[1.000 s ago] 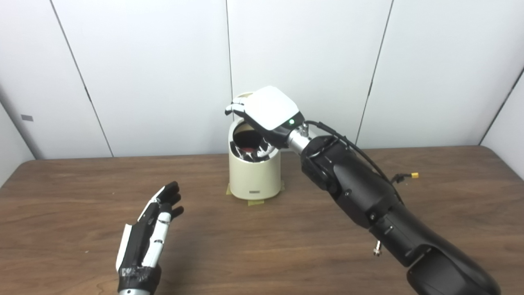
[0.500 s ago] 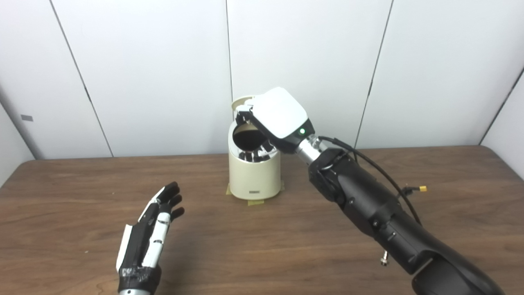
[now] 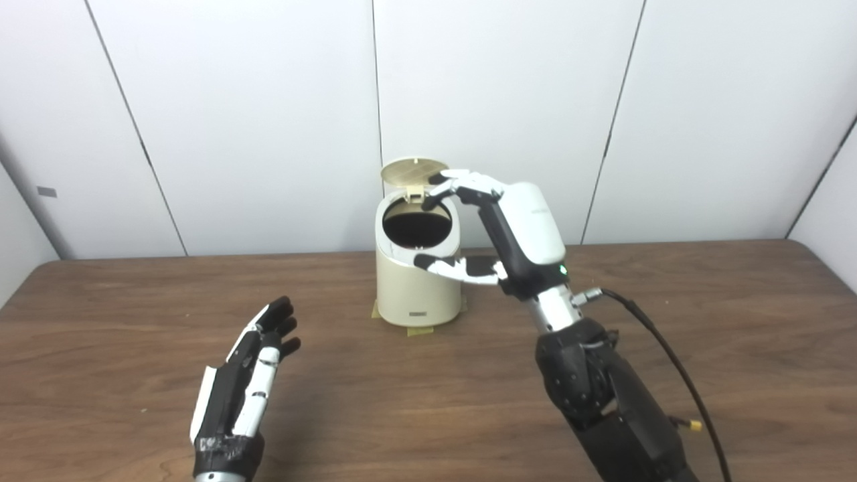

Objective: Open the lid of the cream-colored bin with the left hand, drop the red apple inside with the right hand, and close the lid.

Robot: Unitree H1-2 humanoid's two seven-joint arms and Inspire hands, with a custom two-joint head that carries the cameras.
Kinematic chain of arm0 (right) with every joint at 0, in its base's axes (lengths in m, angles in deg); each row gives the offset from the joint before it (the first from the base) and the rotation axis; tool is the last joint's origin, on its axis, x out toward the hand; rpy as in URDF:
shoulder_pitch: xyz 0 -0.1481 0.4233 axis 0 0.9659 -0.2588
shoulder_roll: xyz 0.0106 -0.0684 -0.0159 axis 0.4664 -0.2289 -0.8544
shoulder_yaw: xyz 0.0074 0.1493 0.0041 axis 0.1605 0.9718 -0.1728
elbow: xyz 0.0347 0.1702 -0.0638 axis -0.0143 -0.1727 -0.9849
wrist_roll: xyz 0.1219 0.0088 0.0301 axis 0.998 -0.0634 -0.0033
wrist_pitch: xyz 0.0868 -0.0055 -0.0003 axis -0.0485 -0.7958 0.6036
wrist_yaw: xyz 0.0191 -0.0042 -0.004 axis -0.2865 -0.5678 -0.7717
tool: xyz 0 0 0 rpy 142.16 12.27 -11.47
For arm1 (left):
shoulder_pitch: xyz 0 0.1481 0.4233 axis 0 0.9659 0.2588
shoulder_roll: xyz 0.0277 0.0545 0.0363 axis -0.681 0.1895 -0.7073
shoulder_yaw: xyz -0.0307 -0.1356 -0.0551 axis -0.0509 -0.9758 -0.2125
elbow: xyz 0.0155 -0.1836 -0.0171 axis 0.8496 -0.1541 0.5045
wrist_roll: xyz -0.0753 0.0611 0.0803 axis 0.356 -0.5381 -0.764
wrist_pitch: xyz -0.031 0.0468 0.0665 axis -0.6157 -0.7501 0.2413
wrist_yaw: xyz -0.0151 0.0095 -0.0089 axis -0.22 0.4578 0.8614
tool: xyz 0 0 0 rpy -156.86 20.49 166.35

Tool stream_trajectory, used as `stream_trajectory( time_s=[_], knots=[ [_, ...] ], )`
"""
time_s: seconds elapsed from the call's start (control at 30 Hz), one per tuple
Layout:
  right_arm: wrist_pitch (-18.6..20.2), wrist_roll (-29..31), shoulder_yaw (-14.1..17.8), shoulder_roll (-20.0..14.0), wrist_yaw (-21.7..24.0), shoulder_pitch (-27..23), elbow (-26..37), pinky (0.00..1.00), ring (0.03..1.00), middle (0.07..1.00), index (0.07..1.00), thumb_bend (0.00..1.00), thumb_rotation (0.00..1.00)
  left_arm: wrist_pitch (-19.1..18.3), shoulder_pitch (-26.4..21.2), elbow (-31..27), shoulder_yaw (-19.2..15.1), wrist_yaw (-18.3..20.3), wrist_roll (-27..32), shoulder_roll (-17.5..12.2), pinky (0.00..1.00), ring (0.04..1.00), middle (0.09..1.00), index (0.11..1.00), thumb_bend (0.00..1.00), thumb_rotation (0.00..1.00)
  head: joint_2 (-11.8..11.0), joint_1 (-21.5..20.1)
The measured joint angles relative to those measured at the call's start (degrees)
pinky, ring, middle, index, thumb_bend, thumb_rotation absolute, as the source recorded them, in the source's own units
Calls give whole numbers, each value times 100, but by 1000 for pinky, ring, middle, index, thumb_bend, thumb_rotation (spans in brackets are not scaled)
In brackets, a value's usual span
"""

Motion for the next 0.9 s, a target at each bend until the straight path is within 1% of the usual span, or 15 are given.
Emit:
stream_trajectory(
  time_s=[0.07,0.17,0.2,0.27,0.33,0.37,0.43,0.5,0.63,0.7,0.77,0.83,0.9],
  knots=[
    [-184,363,231,1,-3,307,124,642,789,854,852,419,612,0,-1,0,1,0,-9,-1,855,898,903,871,250,699,-9,-9],
    [-447,777,481,-19,-8,698,124,676,806,858,859,405,681,1,-2,0,1,1,-20,-3,859,901,900,872,249,712,-26,0],
    [-491,914,545,-25,10,846,135,684,804,848,848,398,684,1,-4,0,1,1,-30,-4,862,902,900,872,248,717,-26,9],
    [-597,1205,682,-25,46,1198,192,675,785,816,816,347,647,8,-7,1,-1,1,-58,-10,865,905,903,874,244,737,-26,9],
    [-739,1472,778,-24,67,1488,212,639,746,772,767,269,627,14,-7,6,-8,1,-77,-16,860,901,898,871,243,745,-35,9],
    [-833,1667,828,-18,93,1606,223,633,741,765,755,239,583,18,-8,11,-7,4,-80,-16,859,900,897,871,245,743,-35,18],
    [-951,2145,904,5,216,1797,285,653,753,772,752,215,535,19,-14,13,-8,15,-80,-16,859,901,895,872,252,737,-17,26],
    [-1055,2379,957,35,287,1922,291,650,743,762,744,206,538,23,-31,13,-9,18,-89,-25,852,899,893,873,270,736,0,18],
    [-1078,2404,1052,43,397,2100,292,612,718,747,738,194,541,59,-83,13,-6,40,-182,-120,846,894,889,871,269,739,-17,26],
    [-1078,2355,1121,36,431,2130,293,617,724,753,745,172,518,121,-130,13,-5,40,-313,-206,838,889,885,861,274,734,-9,26],
    [-1079,2343,1174,19,467,2137,292,622,727,756,748,169,511,149,-277,12,-7,33,-378,-268,837,888,881,853,287,731,-17,61],
    [-1083,2303,1201,18,483,2138,290,617,723,752,742,164,513,145,-472,10,-6,26,-439,-305,846,888,879,850,299,749,-17,79],
    [-1104,2246,1209,23,484,2138,278,612,722,752,740,161,511,61,-730,-17,6,21,-575,-352,885,898,881,855,318,796,-17,79]
  ],
)
